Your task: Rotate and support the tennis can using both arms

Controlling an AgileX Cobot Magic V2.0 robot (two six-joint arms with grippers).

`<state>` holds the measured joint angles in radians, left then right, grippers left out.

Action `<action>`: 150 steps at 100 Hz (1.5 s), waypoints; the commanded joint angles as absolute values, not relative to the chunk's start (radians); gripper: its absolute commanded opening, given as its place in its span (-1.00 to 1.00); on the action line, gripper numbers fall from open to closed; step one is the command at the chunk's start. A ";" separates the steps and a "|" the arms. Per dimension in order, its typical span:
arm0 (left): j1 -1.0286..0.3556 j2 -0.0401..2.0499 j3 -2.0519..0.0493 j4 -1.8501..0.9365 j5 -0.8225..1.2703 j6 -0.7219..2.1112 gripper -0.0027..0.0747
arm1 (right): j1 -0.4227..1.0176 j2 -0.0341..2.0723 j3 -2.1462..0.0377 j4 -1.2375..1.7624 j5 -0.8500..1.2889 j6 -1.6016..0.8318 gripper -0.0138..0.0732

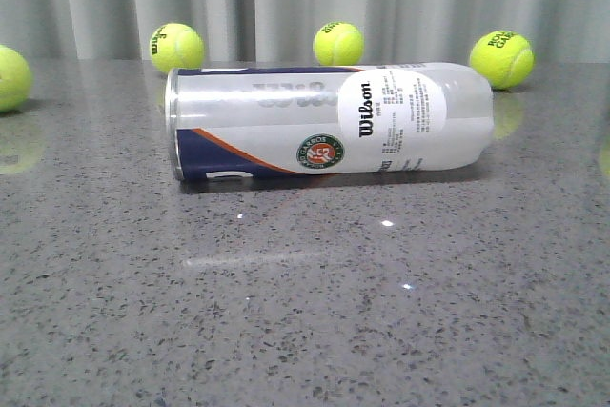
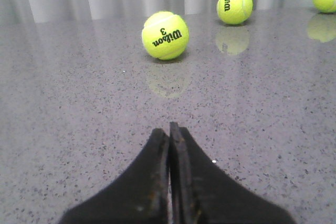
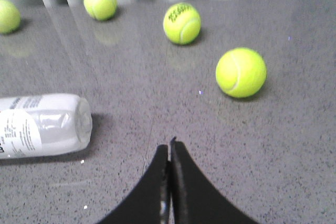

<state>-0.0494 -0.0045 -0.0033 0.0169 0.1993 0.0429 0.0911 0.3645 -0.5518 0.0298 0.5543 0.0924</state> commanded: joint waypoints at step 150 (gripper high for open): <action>-0.049 0.896 -0.794 -0.353 0.672 0.143 0.26 | 0.086 0.222 -0.480 0.000 0.396 0.090 -0.83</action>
<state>-0.0494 0.8471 -0.7334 -0.2167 0.6946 0.0778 0.0911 0.2124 -0.4588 0.0099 0.4820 0.0941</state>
